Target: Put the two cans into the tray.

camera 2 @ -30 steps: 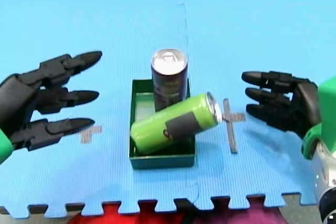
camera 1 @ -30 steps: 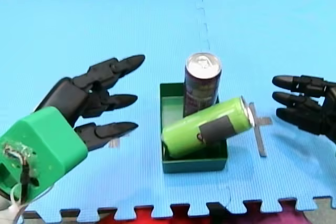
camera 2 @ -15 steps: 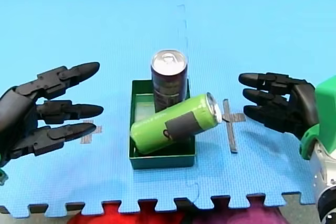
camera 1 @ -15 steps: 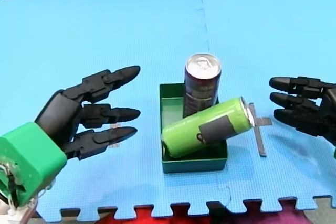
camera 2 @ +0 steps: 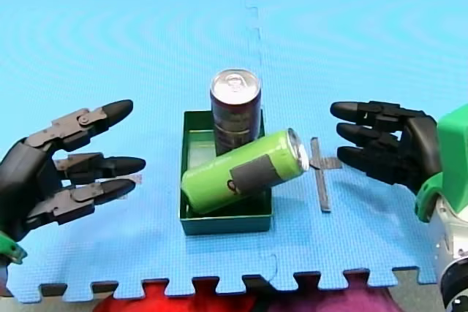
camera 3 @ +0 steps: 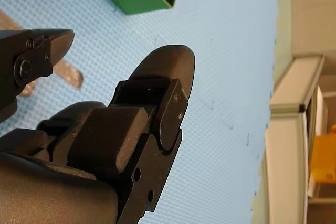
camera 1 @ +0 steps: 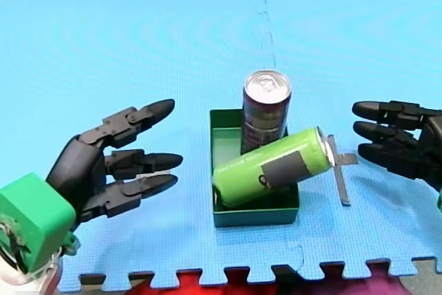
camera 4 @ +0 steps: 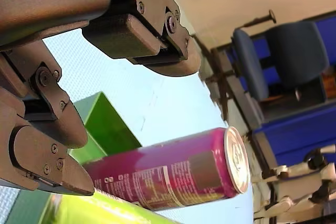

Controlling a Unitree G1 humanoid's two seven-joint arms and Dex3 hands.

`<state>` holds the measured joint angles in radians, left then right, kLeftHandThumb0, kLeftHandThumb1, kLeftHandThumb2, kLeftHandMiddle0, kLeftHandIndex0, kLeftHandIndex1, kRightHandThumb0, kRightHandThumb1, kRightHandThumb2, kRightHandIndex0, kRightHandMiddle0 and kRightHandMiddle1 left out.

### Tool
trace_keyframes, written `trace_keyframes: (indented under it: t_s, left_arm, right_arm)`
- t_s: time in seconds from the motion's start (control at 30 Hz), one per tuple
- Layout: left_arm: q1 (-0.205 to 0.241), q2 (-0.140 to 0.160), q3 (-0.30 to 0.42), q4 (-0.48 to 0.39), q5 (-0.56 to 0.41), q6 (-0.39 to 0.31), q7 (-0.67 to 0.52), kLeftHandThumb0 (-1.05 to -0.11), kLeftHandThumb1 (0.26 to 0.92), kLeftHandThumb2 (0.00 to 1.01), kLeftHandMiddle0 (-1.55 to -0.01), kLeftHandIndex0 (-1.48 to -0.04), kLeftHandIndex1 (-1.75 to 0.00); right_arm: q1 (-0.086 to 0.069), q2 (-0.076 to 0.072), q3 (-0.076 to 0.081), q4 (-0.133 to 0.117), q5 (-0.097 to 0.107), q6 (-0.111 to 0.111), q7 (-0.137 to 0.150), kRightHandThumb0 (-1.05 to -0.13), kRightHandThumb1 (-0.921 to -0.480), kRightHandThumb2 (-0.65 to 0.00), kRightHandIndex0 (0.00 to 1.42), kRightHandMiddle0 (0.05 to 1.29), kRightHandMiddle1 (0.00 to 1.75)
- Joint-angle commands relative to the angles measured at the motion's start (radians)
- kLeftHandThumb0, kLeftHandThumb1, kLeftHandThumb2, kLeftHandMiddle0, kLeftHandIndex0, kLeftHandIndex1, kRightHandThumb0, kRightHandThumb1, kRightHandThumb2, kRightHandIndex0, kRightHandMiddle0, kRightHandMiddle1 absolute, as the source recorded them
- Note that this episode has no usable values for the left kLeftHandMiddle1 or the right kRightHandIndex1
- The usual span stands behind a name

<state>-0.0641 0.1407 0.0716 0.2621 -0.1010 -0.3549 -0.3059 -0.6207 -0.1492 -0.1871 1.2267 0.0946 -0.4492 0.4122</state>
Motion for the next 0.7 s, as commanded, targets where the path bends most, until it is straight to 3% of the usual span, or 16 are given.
trace_keyframes:
  t_s: [0.0,0.27,0.4,0.67]
  left_arm:
    - [-0.082,-0.013,0.134,0.364,-0.105,-0.244,-0.013,-1.024,0.777,0.01,-0.99,-0.50,0.00]
    - [-0.070,0.020,0.134,0.405,-0.117,-0.258,-0.067,-1.038,0.772,0.00,-0.86,-0.38,0.00]
    - [-0.041,0.066,0.123,0.369,-0.108,-0.218,-0.107,-0.991,0.710,0.00,-0.83,-0.33,0.00]
    - [-0.051,0.072,0.143,0.425,-0.114,-0.249,-0.118,-0.929,0.655,0.00,-0.78,-0.27,0.00]
  right_arm:
    - [0.006,-0.014,-0.010,-0.001,0.008,-0.008,0.012,-0.596,-0.826,0.000,0.64,1.09,0.00]
    - [0.012,-0.015,-0.012,0.000,0.009,-0.013,0.010,-0.604,-0.825,0.000,0.65,1.09,0.00]
    - [0.015,-0.018,-0.016,0.001,0.012,-0.012,0.013,-0.606,-0.823,0.000,0.65,1.08,0.00]
    - [0.013,-0.027,-0.012,0.011,-0.003,-0.001,-0.005,-0.607,-0.818,0.000,0.65,1.08,0.00]
